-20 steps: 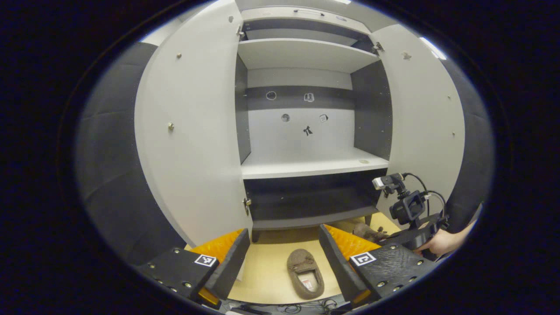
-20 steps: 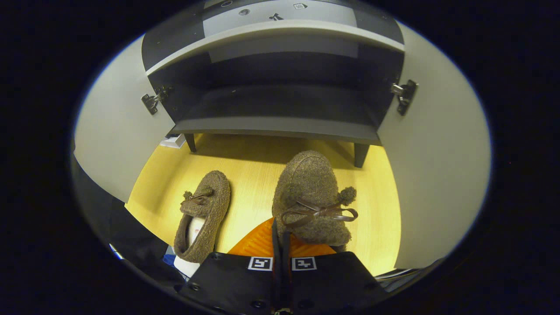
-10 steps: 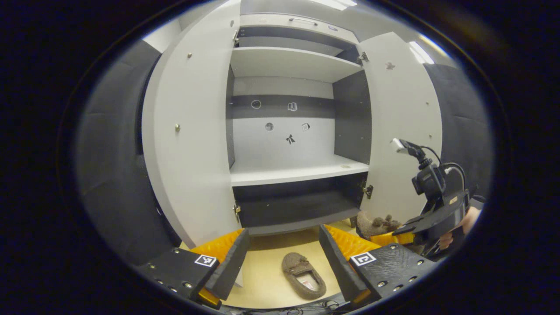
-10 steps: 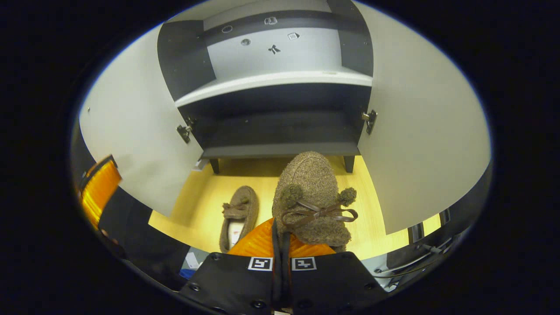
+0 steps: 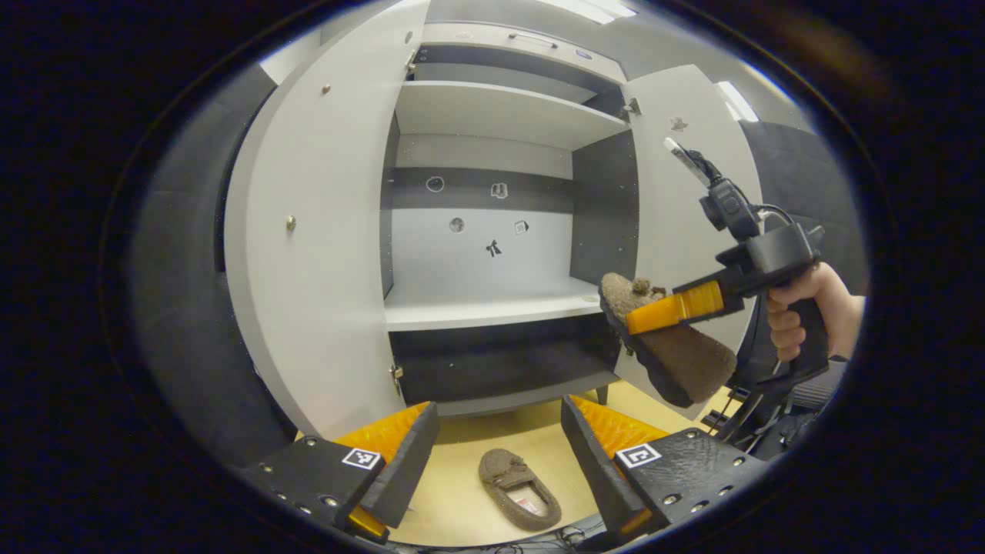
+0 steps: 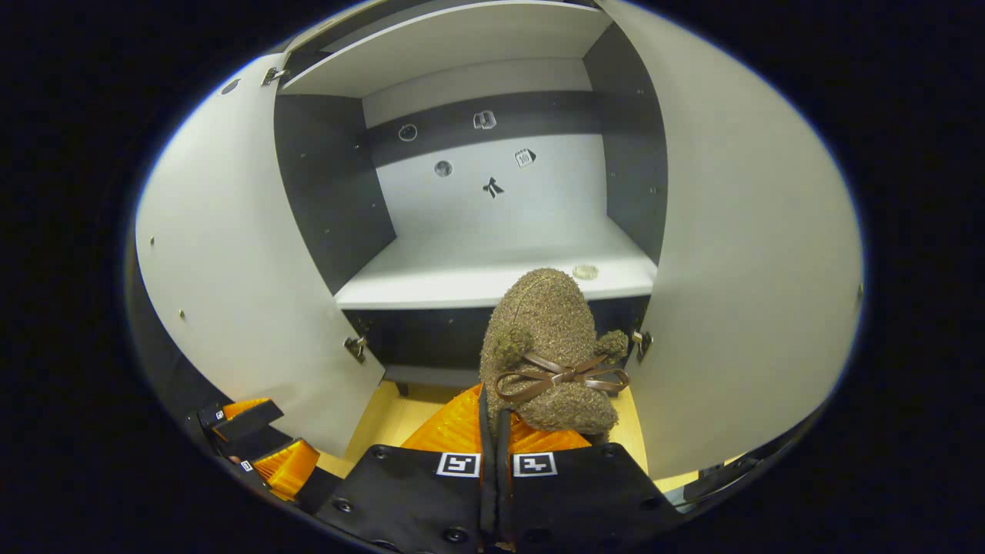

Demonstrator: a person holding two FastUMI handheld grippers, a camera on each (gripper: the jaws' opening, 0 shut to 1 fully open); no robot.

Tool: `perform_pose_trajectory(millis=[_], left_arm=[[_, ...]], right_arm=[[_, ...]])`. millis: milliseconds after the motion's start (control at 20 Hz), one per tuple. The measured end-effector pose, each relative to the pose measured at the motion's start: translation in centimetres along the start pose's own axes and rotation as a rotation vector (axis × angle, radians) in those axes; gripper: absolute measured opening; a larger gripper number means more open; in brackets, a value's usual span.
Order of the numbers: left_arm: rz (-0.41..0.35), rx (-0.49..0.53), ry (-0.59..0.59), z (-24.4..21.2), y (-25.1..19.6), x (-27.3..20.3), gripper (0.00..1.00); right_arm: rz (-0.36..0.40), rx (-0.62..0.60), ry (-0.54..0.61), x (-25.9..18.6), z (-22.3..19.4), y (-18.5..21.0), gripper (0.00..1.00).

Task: Grab one shoe with the right hand and put it into the shoe cabinet, grab the other shoe with the left hand and put it into the shoe cabinet; then close the right door with the right hand and the left door with the left hand.

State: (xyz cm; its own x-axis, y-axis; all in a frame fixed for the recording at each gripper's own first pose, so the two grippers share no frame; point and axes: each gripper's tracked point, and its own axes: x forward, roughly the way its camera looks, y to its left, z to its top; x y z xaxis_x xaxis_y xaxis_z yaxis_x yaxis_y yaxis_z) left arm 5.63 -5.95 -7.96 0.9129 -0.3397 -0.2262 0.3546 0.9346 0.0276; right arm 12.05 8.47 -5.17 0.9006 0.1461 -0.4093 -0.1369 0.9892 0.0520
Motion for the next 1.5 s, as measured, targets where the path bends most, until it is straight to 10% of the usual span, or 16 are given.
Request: perform_pose_trajectory(millis=[650,1500], left_arm=[[0.132,-0.028,0.0,2.2,-0.1,5.0,0.94],[0.347,0.029,0.062,1.9,1.1,4.2,1.0]], right_arm=[[0.078,-0.025,-0.197,9.9,16.3,-1.0,0.02],[0.035,-0.038,-0.264,20.7,18.3,-2.7,0.03]])
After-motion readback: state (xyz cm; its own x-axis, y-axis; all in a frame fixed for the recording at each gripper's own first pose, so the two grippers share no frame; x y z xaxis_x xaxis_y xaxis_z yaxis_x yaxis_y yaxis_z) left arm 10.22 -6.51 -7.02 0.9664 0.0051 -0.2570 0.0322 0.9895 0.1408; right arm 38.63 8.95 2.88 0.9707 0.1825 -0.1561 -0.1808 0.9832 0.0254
